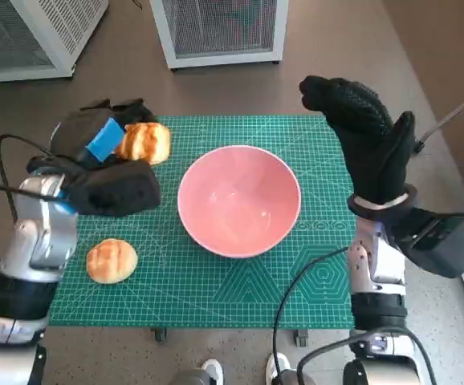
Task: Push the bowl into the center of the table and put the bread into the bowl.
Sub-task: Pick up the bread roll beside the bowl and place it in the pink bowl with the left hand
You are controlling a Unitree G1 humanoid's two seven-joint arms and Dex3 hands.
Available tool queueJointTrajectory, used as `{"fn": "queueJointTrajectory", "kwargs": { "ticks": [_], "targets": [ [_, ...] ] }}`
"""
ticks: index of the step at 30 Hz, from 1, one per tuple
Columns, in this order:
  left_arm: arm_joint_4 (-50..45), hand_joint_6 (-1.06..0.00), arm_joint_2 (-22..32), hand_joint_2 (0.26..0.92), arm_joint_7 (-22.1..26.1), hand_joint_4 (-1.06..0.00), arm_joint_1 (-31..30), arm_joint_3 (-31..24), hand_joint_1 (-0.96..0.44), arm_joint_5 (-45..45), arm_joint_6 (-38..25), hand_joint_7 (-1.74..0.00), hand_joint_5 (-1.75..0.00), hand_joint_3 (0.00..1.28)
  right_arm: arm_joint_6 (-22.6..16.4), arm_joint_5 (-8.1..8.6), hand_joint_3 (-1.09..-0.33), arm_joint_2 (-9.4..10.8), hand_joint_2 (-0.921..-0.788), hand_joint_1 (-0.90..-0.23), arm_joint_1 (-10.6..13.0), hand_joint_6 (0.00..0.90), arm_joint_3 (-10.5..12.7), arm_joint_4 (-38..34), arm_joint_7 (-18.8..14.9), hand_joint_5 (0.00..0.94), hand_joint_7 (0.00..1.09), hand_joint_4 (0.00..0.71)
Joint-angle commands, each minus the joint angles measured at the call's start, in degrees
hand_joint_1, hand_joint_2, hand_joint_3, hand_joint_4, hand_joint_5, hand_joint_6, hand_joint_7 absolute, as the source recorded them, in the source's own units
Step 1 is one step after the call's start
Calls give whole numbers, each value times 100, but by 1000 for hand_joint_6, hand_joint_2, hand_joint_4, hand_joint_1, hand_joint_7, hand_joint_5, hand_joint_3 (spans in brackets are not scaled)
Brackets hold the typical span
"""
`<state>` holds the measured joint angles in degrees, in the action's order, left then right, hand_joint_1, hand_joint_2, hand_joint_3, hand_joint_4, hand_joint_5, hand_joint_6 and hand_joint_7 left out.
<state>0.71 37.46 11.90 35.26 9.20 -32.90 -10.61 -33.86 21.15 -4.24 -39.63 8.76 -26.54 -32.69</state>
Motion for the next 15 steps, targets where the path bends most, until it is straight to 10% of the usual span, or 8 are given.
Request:
{"fn": "queueJointTrajectory", "kwargs": {
  "ticks": [1,15],
  "targets": [
    [-1133,-678,-190,910,174,-794,-115,-68,2,188,253,-1138,-1029,17,95,-14,-695,-31,-921,-632,142,44,-24,32,0,0,388,185],
    [-1300,-690,-664,911,627,-805,121,539,1,32,753,-1127,-1009,7,84,7,-694,-73,-921,-638,153,39,-14,7,-43,1,396,187]
  ]
}}
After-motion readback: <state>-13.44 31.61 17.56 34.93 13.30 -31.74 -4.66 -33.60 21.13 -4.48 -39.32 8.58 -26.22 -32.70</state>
